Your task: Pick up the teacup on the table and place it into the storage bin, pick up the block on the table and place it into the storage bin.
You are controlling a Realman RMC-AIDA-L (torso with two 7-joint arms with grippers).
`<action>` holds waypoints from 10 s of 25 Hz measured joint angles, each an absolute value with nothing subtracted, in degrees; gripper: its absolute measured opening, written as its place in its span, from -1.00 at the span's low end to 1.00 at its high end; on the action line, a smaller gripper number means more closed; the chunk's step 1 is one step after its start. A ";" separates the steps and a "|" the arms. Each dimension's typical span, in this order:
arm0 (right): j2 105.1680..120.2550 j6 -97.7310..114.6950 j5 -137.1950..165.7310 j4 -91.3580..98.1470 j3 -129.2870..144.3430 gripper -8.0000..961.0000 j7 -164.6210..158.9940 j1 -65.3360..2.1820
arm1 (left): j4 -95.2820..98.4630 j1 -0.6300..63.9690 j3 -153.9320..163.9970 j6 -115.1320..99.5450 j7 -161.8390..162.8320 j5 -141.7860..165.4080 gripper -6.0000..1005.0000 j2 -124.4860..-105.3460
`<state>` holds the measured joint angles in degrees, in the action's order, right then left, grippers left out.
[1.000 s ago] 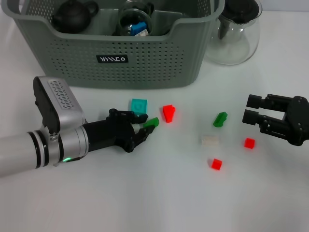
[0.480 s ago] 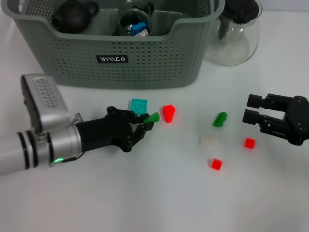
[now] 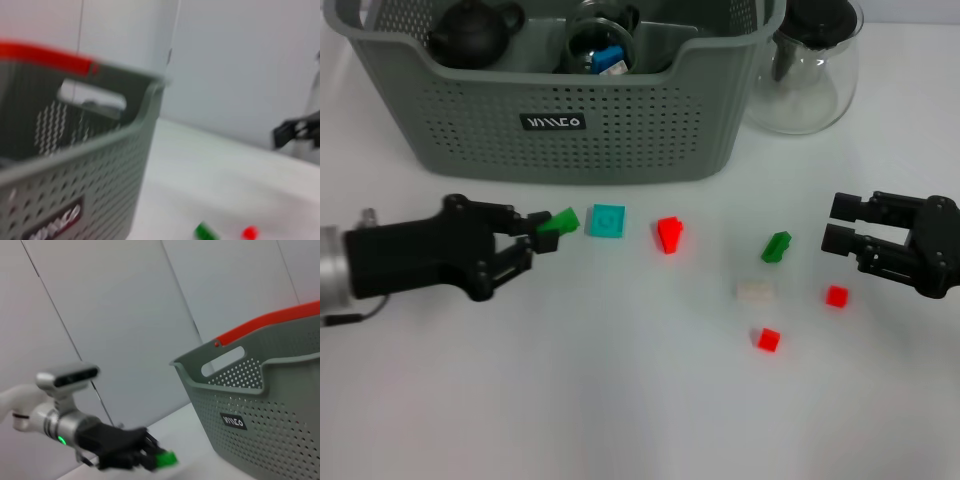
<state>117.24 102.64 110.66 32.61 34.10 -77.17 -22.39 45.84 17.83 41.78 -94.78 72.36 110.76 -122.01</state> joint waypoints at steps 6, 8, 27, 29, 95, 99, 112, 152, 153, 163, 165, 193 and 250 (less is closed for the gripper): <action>117.24 102.65 110.58 32.61 34.10 0.12 -77.16 -22.54 | 51.42 22.68 33.08 -104.15 83.19 105.81 -0.66 -121.78; 117.29 102.63 110.60 32.61 34.10 0.12 -77.09 -22.53 | 51.62 25.53 30.55 -104.28 86.45 103.66 -0.66 -121.35; 117.75 102.38 110.41 32.61 34.10 0.12 -76.57 -23.09 | 51.75 44.70 55.03 -63.70 111.83 123.08 -0.63 -118.53; 117.76 102.38 110.42 32.61 34.10 0.12 -76.56 -23.11 | 51.78 45.35 57.21 -59.89 114.71 127.58 -0.62 -119.49; 117.95 102.31 110.67 32.60 32.78 0.12 -78.76 -23.46 | 21.91 30.22 39.82 -63.28 50.35 112.17 0.39 -124.54; 117.95 102.28 110.66 32.53 32.78 0.12 -79.27 -23.46 | 20.40 31.48 39.79 -61.18 49.23 112.15 0.40 -124.54; 117.88 102.21 110.65 32.52 32.78 0.12 -79.37 -23.46 | 20.07 31.53 42.04 -60.99 48.15 112.58 0.40 -124.37; 117.58 101.88 110.65 32.52 32.70 0.12 -79.36 -23.37 | 21.71 30.89 44.00 -62.58 48.70 110.72 -0.08 -124.66; 117.57 101.92 110.65 32.51 32.70 0.12 -79.37 -23.38 | 22.70 30.36 43.78 -64.07 49.35 110.65 -0.11 -124.60; 117.54 101.86 110.64 32.52 32.70 0.12 -79.37 -23.81 | 44.92 25.30 34.77 -97.55 75.97 109.50 -0.16 -121.89; 117.60 101.82 110.65 32.52 32.70 0.12 -79.33 -23.97 | 46.09 26.94 31.28 -101.91 81.83 108.57 -0.16 -120.74; 117.88 100.86 110.65 32.52 32.69 0.12 -78.93 -24.17 | 46.48 52.16 56.45 -60.04 130.12 138.37 -0.11 -116.45; 120.32 104.48 152.44 75.56 76.04 0.12 -143.19 -44.45 | 39.27 20.39 29.52 -101.61 65.06 120.92 0.08 -124.10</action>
<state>120.32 104.48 152.44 75.56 76.04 -143.19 -44.45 39.27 20.39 29.52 -101.61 65.06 120.92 -124.10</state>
